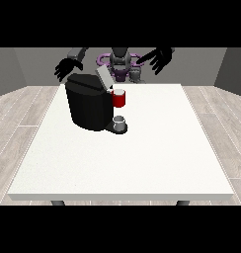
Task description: Insert the coffee pod into the coffee machine and close the lid
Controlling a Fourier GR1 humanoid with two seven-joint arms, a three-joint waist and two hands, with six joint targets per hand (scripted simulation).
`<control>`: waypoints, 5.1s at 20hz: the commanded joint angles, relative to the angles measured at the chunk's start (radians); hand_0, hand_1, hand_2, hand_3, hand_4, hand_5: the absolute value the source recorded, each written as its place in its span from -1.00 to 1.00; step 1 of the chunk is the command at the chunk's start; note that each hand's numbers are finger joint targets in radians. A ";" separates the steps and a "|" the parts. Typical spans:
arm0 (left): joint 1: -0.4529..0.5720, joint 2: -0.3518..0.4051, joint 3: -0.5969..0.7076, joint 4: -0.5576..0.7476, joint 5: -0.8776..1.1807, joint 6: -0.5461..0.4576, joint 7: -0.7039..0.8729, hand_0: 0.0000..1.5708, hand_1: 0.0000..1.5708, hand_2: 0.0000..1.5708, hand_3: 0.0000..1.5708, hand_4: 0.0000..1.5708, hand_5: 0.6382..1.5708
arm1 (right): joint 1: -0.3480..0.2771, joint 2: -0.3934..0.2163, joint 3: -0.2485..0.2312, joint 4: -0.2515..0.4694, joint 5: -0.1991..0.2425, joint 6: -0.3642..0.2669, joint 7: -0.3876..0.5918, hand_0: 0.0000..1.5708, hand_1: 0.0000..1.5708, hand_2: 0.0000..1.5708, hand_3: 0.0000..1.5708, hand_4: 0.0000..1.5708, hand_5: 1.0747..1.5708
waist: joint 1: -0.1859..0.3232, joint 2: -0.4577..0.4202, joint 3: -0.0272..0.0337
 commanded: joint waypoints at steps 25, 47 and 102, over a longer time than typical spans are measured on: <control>0.472 -0.241 0.052 -0.306 0.344 -0.050 -0.010 -1.00 -1.00 -1.00 -1.00 -0.89 1.00 | -0.121 -0.146 0.061 -0.132 0.006 0.220 0.122 -1.00 -1.00 -1.00 -1.00 -0.79 1.00 | 0.224 -0.119 0.0012; 0.611 -0.188 -0.032 -0.698 0.505 -0.029 0.209 -1.00 -1.00 -1.00 -1.00 -1.00 1.00 | -0.375 -0.100 0.038 0.156 0.052 0.202 0.094 -1.00 -1.00 -1.00 -1.00 -1.00 1.00 | 0.224 0.044 0.0011; 0.768 -0.195 -0.113 -0.655 0.510 0.064 0.025 -1.00 -1.00 -1.00 -1.00 -0.76 1.00 | -0.301 0.052 0.294 0.163 0.004 0.145 -0.087 -1.00 -1.00 -1.00 -1.00 -0.68 1.00 | 0.144 -0.063 0.0011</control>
